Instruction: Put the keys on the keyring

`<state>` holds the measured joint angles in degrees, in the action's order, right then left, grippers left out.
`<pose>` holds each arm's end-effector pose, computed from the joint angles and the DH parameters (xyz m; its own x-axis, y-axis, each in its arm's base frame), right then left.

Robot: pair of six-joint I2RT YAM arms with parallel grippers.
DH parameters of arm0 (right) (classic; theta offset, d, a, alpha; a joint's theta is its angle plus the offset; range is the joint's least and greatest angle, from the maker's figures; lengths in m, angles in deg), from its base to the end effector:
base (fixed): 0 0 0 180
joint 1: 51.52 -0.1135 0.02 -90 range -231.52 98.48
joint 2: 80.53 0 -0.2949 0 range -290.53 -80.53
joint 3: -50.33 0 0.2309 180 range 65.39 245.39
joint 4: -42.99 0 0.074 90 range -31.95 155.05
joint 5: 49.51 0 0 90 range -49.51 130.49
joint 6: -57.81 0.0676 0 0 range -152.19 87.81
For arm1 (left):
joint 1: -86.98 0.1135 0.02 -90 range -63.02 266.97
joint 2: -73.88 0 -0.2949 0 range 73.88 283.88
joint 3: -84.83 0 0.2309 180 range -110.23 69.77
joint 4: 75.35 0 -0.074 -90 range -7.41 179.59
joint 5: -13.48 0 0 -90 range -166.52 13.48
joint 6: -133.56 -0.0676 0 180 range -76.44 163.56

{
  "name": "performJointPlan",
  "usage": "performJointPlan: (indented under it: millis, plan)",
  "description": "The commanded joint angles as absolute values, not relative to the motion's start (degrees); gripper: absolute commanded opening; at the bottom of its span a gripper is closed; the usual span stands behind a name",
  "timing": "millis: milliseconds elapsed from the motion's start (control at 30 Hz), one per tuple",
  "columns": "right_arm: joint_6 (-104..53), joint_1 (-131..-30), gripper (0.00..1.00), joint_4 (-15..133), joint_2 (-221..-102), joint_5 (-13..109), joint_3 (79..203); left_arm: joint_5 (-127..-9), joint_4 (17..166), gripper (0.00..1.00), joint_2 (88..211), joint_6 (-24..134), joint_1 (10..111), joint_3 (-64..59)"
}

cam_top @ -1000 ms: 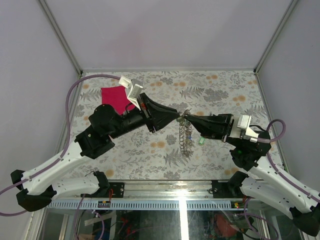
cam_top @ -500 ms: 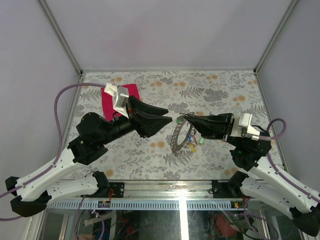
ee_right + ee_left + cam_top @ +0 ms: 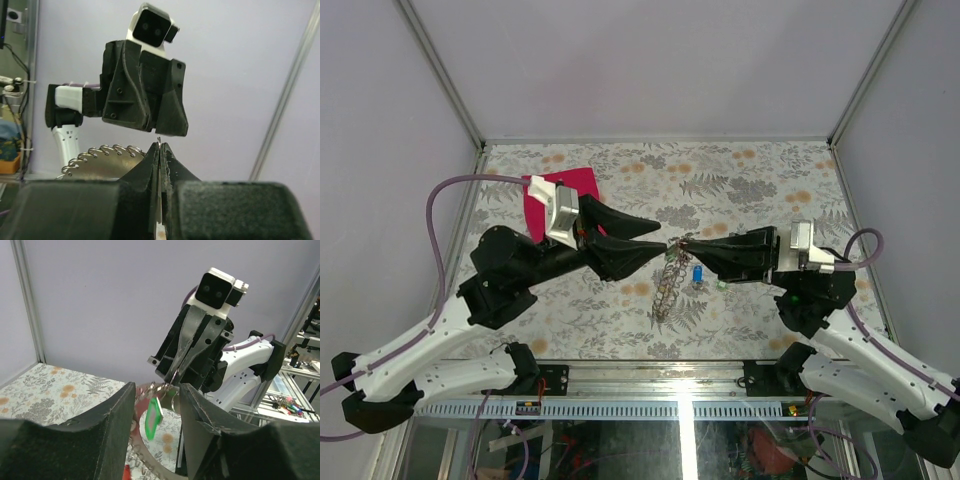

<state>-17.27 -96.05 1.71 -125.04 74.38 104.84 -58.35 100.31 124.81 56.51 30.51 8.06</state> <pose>0.0580 0.1100 0.4618 0.3235 0.6181 -0.7164 -0.9460 0.1946 -0.2593 0.0766 -0.1538 0.4938 -0.0161 -0.3612 -0.9324 0.9734 0.2073 -0.0971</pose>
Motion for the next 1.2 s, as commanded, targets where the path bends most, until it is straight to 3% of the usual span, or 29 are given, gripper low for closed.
performJointPlan:
  millis: [0,400,567,1167]
  plan:
    - [-14.38,-96.29,0.0,-3.04,-125.81,78.4,107.99,-55.73,104.02,0.42,123.48,52.01,30.88,6.06]
    - [-12.32,-96.34,0.0,-1.72,-127.52,79.06,110.4,-51.13,97.93,0.4,125.62,47.2,30.82,1.22]
    - [-11.48,-96.31,0.0,-1.72,-127.9,79.1,110.96,-49.53,97.23,0.29,126.99,47.12,30.85,0.64]
    - [-11.47,-96.31,0.0,-1.54,-127.47,78.98,111.05,-46.78,93.9,0.16,127.5,45.97,30.84,0.4]
